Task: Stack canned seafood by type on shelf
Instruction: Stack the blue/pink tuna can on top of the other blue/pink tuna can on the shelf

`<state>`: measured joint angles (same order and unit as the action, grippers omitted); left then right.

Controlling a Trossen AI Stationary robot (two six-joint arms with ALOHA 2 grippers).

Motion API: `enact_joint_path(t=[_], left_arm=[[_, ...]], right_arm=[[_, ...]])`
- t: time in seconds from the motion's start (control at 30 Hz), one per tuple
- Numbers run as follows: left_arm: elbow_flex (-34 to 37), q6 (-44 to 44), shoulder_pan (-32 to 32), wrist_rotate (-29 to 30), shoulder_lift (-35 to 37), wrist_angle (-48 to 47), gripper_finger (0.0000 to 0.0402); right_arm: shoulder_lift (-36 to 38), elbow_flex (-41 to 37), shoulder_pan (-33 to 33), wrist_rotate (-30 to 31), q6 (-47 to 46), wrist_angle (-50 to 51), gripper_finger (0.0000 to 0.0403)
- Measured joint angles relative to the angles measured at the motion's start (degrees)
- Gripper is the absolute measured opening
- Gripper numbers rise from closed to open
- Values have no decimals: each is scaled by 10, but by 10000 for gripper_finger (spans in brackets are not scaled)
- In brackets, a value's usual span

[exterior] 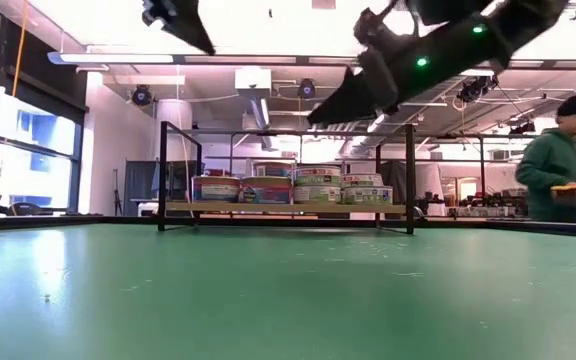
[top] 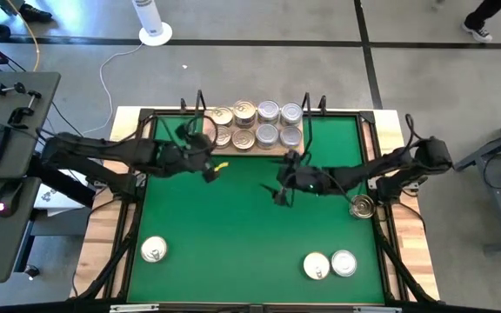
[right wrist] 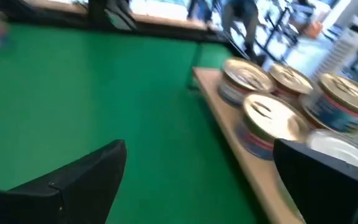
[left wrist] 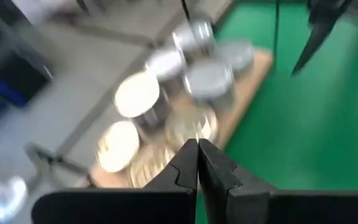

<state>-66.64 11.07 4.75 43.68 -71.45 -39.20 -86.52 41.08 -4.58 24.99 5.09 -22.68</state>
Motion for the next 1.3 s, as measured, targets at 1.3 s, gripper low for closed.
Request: enact_joint_path(t=[1.3], left_arm=[[153,601,338,-367,-185,-41,0]], right_arm=[[0,-37,-60,-16,26,-132,399]])
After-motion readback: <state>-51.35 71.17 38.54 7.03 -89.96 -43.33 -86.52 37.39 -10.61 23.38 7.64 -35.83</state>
